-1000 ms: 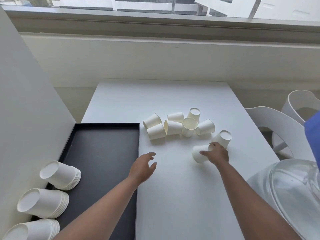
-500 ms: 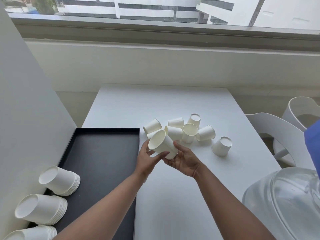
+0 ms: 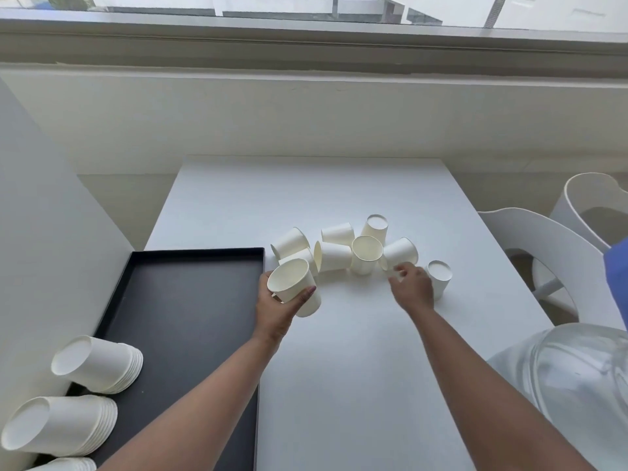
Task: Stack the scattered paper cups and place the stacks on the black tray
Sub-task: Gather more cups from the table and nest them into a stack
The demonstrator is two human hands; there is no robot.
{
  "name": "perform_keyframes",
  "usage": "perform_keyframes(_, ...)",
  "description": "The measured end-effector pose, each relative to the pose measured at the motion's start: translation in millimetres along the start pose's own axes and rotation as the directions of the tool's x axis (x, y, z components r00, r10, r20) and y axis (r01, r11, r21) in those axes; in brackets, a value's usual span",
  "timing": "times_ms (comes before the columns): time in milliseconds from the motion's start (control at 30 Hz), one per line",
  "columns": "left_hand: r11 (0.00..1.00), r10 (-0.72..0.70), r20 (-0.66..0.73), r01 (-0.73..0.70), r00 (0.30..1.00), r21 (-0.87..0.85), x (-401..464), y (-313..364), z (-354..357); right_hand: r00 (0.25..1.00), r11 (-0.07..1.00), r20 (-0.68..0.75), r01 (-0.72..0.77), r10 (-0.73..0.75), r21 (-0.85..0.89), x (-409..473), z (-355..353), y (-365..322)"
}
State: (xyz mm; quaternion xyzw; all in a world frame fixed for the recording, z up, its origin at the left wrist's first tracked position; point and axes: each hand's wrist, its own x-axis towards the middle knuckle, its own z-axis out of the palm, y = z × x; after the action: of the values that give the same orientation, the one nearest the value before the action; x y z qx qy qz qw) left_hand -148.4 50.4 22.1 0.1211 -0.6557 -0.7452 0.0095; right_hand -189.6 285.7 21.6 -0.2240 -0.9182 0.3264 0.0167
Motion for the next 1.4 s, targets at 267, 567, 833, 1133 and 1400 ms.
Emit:
perform_keyframes(267,0.998,-0.039,-0.002,0.039,0.999,0.044,4.6,-5.8,-0.1,0.991,0.867,0.108,-0.016,0.080,-0.498,48.1,-26.8,35.9)
perform_keyframes(567,0.995,-0.050,-0.017,0.051,0.999,0.089,8.5,-9.1,-2.4,0.965,0.705,0.214,0.046,0.152,-0.708,35.0,-22.1,23.8)
perform_keyframes(833,0.988,-0.031,0.017,0.028,0.999,0.154,7.4,-9.1,-7.3,0.936,0.677,0.297,0.093,0.192,-0.730,14.7,-14.6,-2.3)
perform_keyframes(1133,0.953,-0.016,0.077,-0.008,0.997,0.302,4.4,-12.3,-14.1,0.868,0.866,0.477,-0.129,-0.136,0.482,-13.2,-15.3,-64.5)
perform_keyframes(1400,0.940,-0.031,0.161,-0.026,0.986,0.339,-2.6,-8.1,-4.9,0.791,0.647,0.481,-0.146,-0.379,0.749,-56.4,18.2,-92.2)
